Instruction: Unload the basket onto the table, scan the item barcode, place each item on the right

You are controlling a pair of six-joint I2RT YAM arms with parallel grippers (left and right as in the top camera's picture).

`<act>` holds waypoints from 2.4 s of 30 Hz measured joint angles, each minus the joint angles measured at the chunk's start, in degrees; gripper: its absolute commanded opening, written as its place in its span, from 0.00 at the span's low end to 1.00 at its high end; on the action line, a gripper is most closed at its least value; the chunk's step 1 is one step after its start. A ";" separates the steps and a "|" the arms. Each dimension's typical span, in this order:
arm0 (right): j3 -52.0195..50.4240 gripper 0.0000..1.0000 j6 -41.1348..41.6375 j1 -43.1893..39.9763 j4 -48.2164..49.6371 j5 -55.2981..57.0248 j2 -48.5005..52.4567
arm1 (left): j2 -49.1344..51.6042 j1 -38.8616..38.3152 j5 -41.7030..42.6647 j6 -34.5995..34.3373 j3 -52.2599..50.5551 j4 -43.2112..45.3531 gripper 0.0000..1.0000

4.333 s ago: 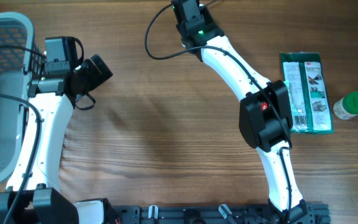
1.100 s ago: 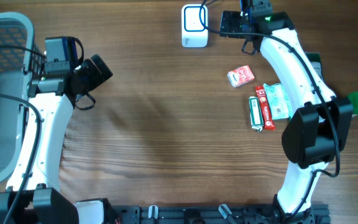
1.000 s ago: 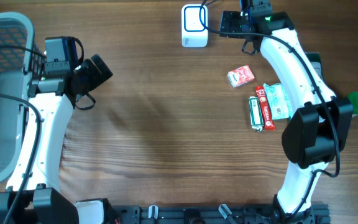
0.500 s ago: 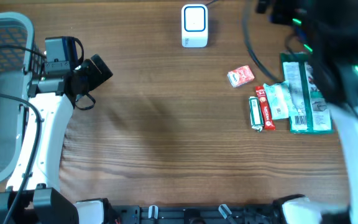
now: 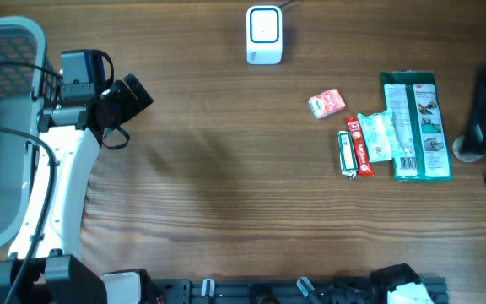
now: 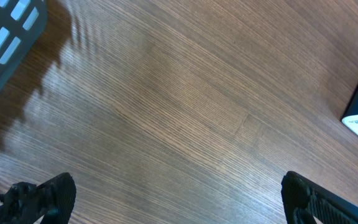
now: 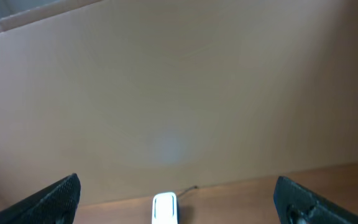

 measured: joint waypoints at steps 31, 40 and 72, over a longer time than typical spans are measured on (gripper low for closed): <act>-93.48 1.00 2.47 -0.70 76.67 -3.15 -50.47 | 0.00 0.00 0.00 0.02 0.00 -0.02 1.00; -105.63 1.00 2.47 -0.70 76.35 -4.52 -50.82 | 0.00 0.00 0.00 0.00 0.00 -0.02 1.00; -105.66 1.00 -15.19 -0.70 53.62 -13.53 -51.12 | 0.00 0.00 0.02 0.02 0.00 0.00 1.00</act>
